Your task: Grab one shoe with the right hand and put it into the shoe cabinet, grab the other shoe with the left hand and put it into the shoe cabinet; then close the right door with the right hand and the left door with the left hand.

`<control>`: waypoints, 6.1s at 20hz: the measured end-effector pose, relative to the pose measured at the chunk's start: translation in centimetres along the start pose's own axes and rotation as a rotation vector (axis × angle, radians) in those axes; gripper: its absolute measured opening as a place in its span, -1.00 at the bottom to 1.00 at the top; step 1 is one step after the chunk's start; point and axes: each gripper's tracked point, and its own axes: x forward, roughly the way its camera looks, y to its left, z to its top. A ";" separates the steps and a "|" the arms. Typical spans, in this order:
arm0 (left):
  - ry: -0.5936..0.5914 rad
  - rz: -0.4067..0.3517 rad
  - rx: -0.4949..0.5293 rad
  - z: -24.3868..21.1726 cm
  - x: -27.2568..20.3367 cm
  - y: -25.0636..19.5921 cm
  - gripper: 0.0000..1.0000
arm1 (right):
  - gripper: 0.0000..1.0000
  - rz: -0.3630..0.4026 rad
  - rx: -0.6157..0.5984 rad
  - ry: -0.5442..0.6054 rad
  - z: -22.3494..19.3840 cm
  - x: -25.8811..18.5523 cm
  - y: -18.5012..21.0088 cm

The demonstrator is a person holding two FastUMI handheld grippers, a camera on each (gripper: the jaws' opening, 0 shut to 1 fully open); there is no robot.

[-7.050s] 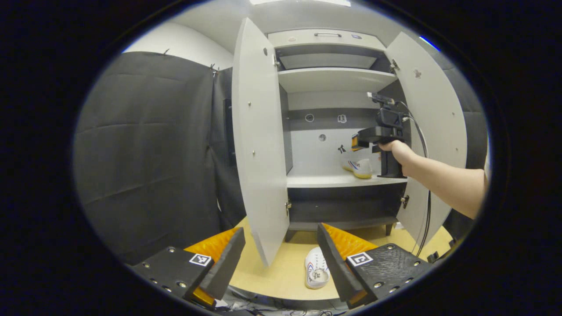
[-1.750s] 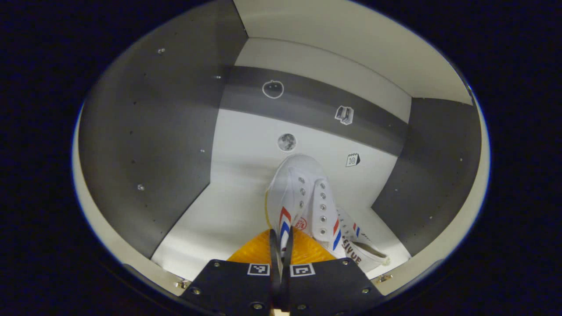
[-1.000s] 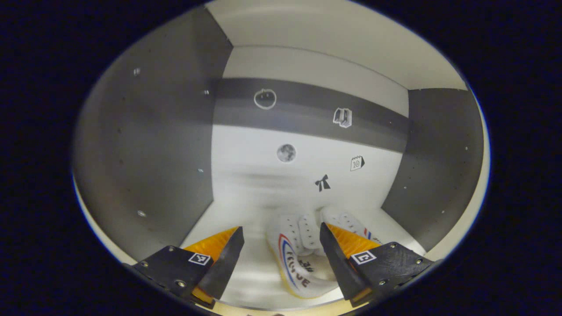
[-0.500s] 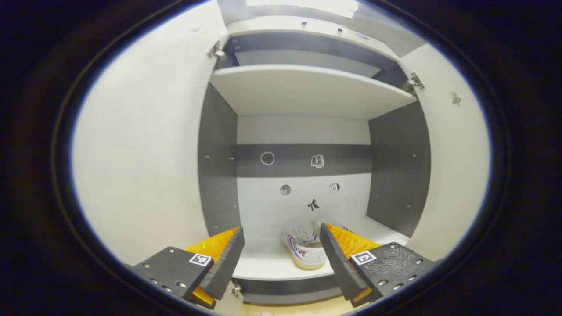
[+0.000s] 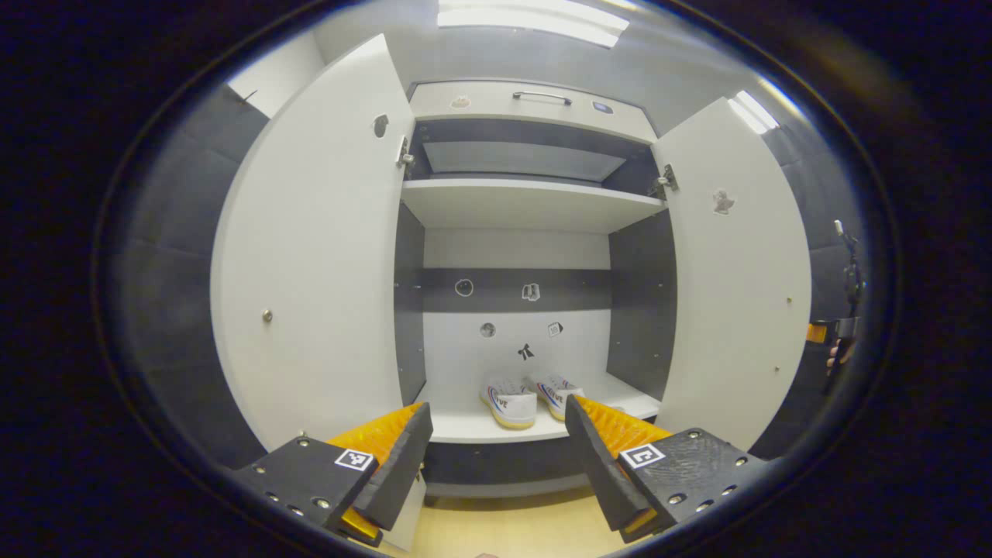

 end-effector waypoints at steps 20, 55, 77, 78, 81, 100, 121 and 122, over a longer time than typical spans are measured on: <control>0.085 0.149 -0.088 -6.8 -10.0 11.4 0.98 | 0.88 0.037 -0.163 -0.011 0.8 -3.8 6.7; 0.054 0.421 -0.010 -4.4 -14.2 27.0 1.00 | 0.96 0.353 -0.126 0.039 -4.0 -8.3 21.3; 0.003 0.141 -0.022 3.3 -1.8 26.4 0.87 | 0.92 0.148 -0.049 0.117 -5.2 -8.7 13.4; 0.013 0.149 -0.022 3.2 -1.8 26.4 0.87 | 0.92 0.149 -0.034 0.121 -5.4 -8.5 13.3; 0.026 0.133 -0.033 3.1 -1.6 24.3 0.87 | 0.92 0.172 0.005 0.139 -6.1 -7.4 13.4; 0.060 0.283 0.003 2.0 0.9 10.1 0.87 | 0.96 0.238 -0.138 0.170 -6.9 0.7 4.7; -0.007 0.282 -0.026 3.2 -6.2 13.7 0.87 | 0.84 0.249 -0.058 0.178 -6.0 -2.9 10.0; -0.011 0.283 -0.019 3.5 -6.8 14.4 0.87 | 0.84 0.254 -0.060 0.170 -5.8 -3.3 10.8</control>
